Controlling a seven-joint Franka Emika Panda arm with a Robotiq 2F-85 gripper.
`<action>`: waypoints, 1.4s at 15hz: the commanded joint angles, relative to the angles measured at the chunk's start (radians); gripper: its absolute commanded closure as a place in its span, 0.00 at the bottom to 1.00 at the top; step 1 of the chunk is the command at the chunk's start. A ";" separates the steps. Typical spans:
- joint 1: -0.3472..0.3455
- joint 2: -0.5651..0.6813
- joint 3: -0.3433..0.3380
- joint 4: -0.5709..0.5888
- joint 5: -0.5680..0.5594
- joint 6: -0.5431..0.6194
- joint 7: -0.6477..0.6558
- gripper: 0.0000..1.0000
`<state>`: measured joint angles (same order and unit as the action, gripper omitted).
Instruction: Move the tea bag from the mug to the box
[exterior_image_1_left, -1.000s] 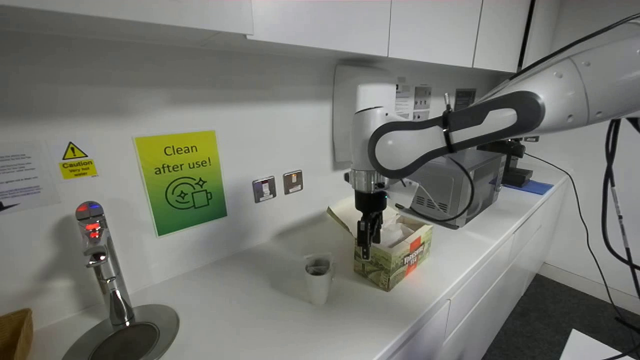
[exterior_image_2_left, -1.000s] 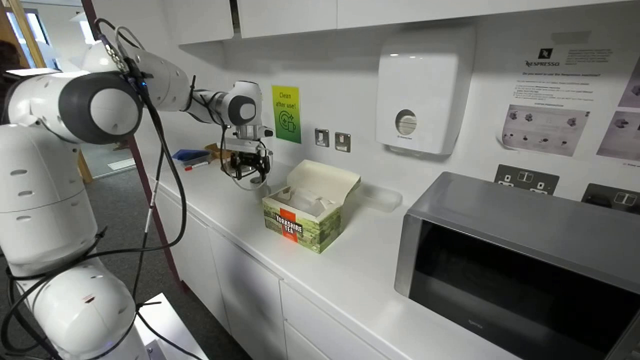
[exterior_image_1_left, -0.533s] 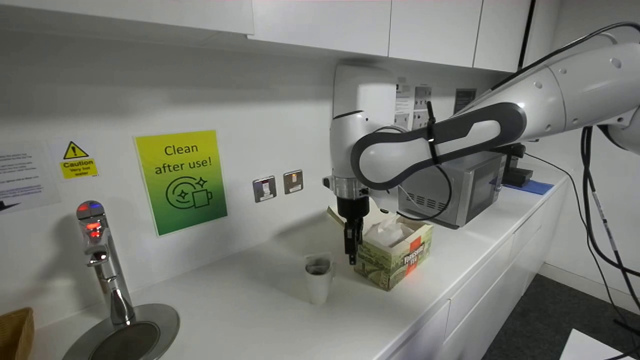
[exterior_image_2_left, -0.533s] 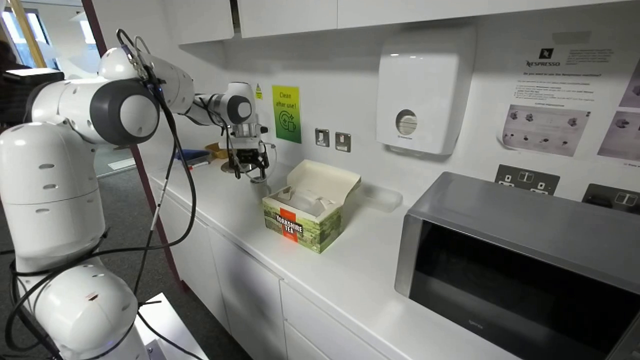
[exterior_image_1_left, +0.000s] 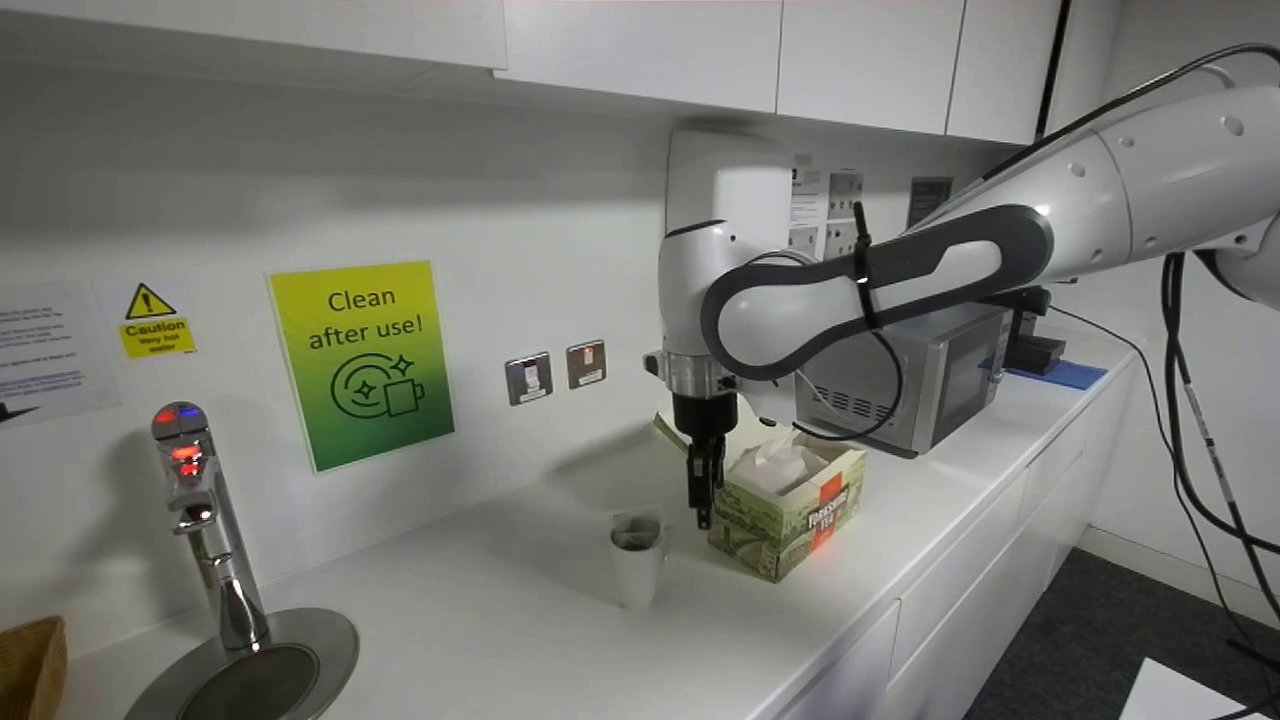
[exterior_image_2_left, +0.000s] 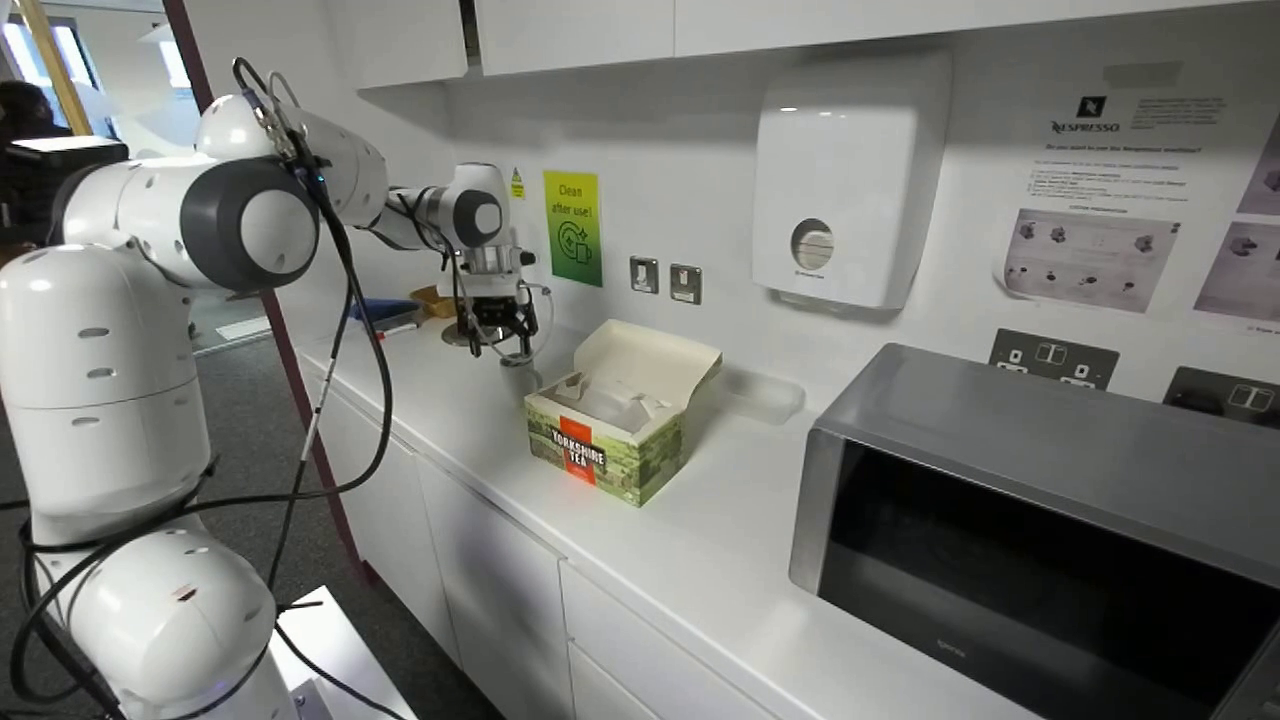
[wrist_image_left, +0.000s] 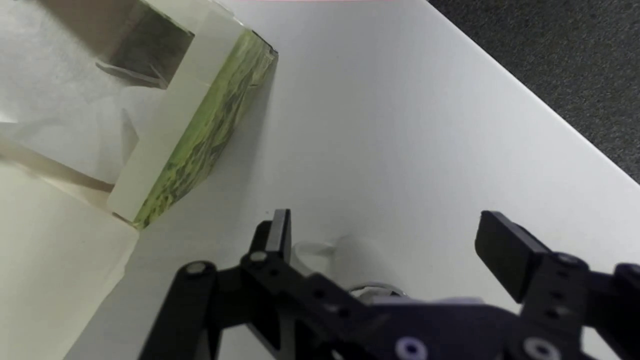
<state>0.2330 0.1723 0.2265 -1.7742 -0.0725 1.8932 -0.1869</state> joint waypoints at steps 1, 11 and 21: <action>-0.004 0.016 0.000 0.023 0.002 -0.016 -0.030 0.00; -0.019 0.142 0.012 0.205 0.027 -0.090 -0.302 0.00; -0.011 0.331 0.018 0.409 0.030 -0.171 -0.368 0.00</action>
<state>0.2297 0.4468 0.2299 -1.4609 -0.0594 1.7668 -0.5344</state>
